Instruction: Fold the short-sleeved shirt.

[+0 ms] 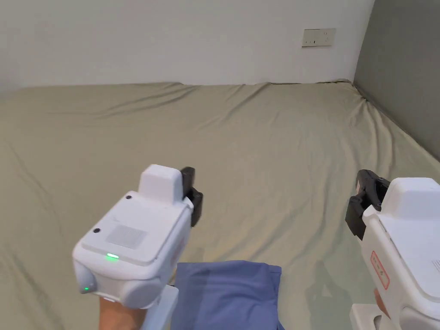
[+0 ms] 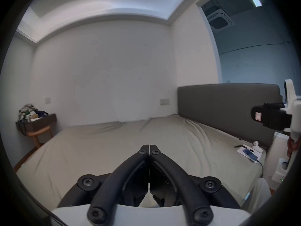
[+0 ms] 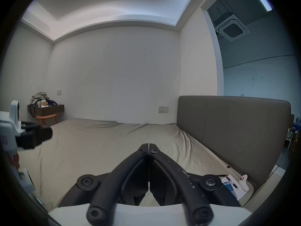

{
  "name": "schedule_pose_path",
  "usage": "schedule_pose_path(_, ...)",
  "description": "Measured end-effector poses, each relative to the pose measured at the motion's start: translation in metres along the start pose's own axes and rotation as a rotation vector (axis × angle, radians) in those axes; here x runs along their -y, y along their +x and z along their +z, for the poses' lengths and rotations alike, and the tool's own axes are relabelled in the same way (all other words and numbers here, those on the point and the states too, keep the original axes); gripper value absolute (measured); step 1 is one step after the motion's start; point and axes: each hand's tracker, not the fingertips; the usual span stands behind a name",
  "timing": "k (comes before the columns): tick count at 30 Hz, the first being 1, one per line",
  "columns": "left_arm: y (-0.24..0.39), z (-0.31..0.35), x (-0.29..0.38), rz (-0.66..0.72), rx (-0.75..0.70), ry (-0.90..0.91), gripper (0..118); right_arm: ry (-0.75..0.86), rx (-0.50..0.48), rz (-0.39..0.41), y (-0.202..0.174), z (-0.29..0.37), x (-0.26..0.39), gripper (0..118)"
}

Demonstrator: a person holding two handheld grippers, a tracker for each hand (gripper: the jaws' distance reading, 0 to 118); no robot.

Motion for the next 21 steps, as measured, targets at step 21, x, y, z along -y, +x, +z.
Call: schedule_pose_path(21,-0.099,0.025,0.011,0.070,-0.256,0.020,0,0.004,-0.068,0.032,-0.037,-0.015,0.004,3)
